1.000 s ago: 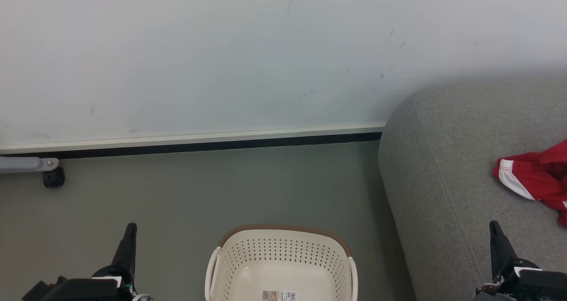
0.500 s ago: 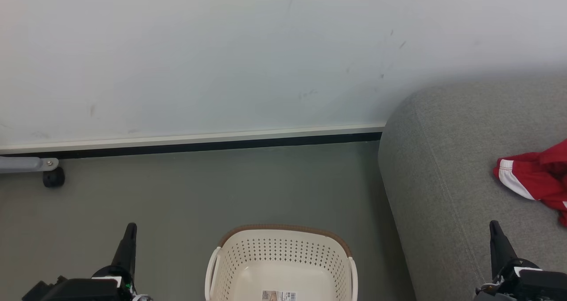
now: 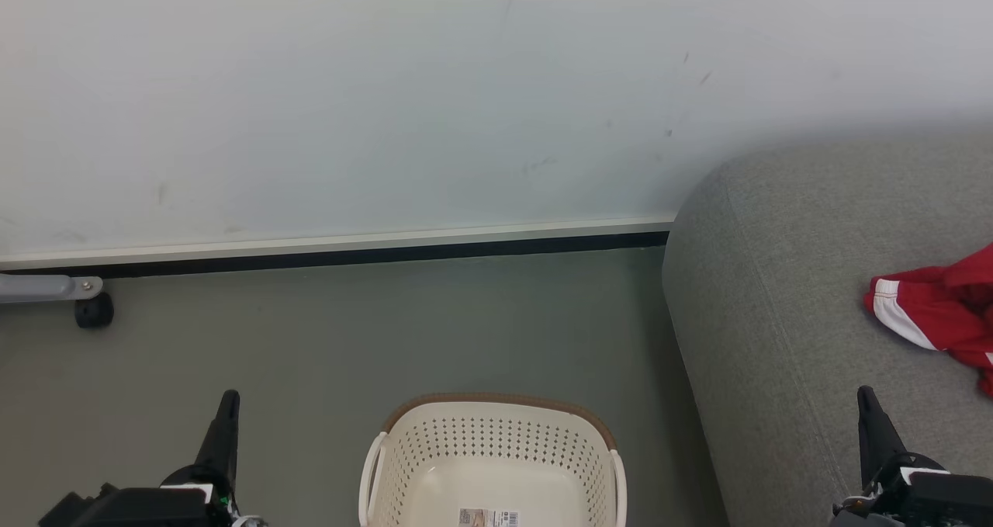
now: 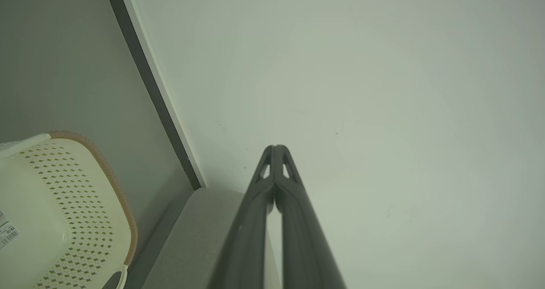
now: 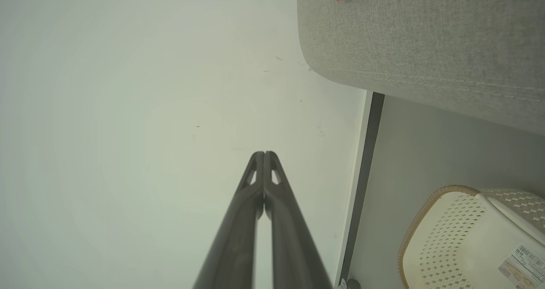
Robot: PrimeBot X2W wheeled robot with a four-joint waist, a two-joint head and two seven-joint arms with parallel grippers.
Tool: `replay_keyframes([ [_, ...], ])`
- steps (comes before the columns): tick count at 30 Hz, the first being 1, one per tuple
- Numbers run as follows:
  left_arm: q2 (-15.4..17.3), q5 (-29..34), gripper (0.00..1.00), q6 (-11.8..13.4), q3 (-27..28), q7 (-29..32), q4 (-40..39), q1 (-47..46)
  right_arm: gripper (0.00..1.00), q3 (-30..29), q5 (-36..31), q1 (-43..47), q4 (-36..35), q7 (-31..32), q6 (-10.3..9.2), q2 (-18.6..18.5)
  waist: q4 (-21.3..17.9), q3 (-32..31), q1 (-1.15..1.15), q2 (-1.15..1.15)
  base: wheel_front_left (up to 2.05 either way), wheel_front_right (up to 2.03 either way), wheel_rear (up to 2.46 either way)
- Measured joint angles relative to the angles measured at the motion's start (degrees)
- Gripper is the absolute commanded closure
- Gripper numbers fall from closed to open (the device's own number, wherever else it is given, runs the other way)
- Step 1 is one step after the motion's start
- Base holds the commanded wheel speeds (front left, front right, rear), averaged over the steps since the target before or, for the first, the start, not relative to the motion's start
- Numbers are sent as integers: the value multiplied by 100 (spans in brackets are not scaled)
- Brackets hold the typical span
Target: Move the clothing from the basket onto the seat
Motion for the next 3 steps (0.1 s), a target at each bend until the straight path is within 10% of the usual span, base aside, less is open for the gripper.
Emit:
replay_keyframes([
  [3, 0, 0, 100, 0, 0, 0, 0, 0, 100, 0, 0, 0, -1, -1, 0, 0, 0, 0, 0, 0, 0, 0, 0],
])
